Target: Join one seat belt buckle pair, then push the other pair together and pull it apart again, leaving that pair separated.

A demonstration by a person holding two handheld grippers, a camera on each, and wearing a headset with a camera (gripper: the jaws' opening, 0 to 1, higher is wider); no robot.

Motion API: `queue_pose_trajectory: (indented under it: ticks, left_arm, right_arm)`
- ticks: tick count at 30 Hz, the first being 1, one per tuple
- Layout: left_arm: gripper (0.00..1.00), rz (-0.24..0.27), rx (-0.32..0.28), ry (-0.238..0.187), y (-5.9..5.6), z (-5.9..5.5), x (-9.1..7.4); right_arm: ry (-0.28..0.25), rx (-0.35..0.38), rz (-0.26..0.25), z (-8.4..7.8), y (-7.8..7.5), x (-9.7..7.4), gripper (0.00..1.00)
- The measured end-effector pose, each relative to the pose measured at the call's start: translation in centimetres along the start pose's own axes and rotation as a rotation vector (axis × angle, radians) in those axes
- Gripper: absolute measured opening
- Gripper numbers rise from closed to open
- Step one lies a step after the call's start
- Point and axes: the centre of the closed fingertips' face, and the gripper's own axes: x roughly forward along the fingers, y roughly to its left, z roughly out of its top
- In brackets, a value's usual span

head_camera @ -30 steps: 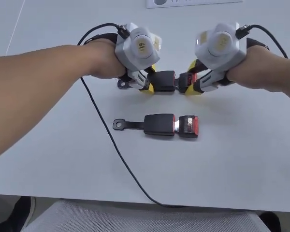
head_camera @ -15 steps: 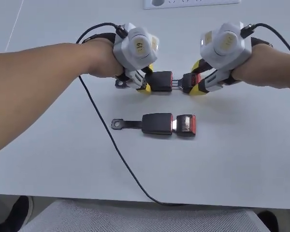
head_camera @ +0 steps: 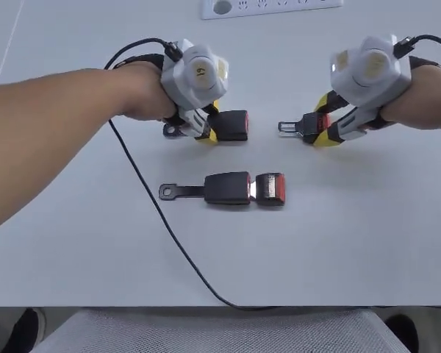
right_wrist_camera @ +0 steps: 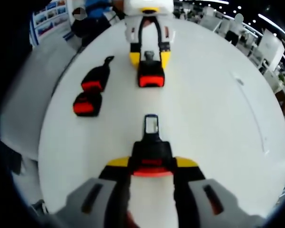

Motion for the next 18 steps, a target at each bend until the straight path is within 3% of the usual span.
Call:
queue_pose_trajectory:
  ticks: [10,18]
  left_arm:
    - [0.31,0.012,0.013,0.007,-0.6,0.0,-0.1]
    - [0.32,0.018,0.043,0.004,-0.9,0.0,-0.1]
  right_arm:
    - [0.067,0.017,-0.015,-4.0,0.6,-1.9,0.35]
    - [0.084,-0.003,-0.02,-3.9,0.8,-1.7,0.36]
